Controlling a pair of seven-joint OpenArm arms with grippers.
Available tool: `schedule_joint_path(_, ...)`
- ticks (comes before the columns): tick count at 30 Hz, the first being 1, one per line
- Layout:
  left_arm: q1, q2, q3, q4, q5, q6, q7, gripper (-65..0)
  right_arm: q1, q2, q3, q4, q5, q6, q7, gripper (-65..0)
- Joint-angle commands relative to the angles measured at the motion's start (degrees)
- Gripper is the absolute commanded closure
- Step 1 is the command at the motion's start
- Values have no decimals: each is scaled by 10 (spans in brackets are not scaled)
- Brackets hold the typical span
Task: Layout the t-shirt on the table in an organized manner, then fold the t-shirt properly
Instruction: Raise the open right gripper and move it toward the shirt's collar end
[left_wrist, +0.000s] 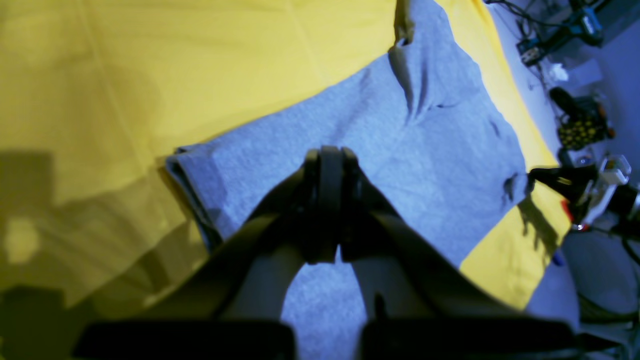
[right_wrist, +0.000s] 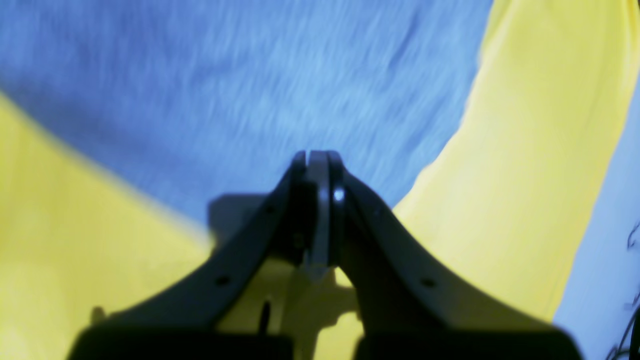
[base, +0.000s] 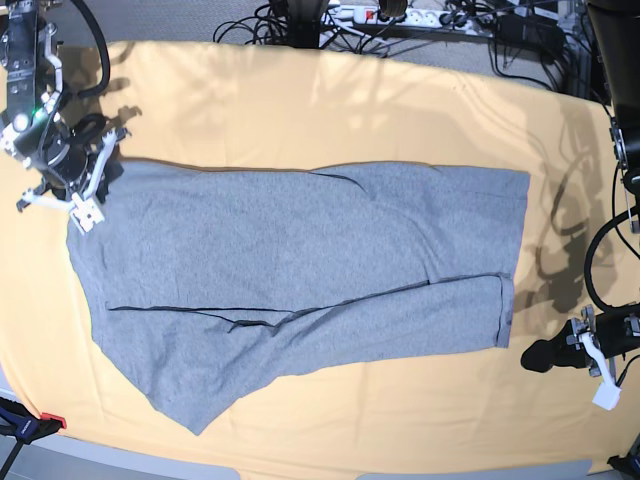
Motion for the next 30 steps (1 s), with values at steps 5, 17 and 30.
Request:
schedule_joint_path(5,-19,-9,-4,8,-16,-3,-10,0,44,10,6,8,3,-7,8,0)
schedule_joint_path(17,-19,-28,-4,8,-16,-3,-10,0,-13,13,11,63,368,167,-188,0)
schedule_joint_path(30,-19,-28,-4,8,-22,-3,-10,0,-93,10,10,67,108,167,-31,0)
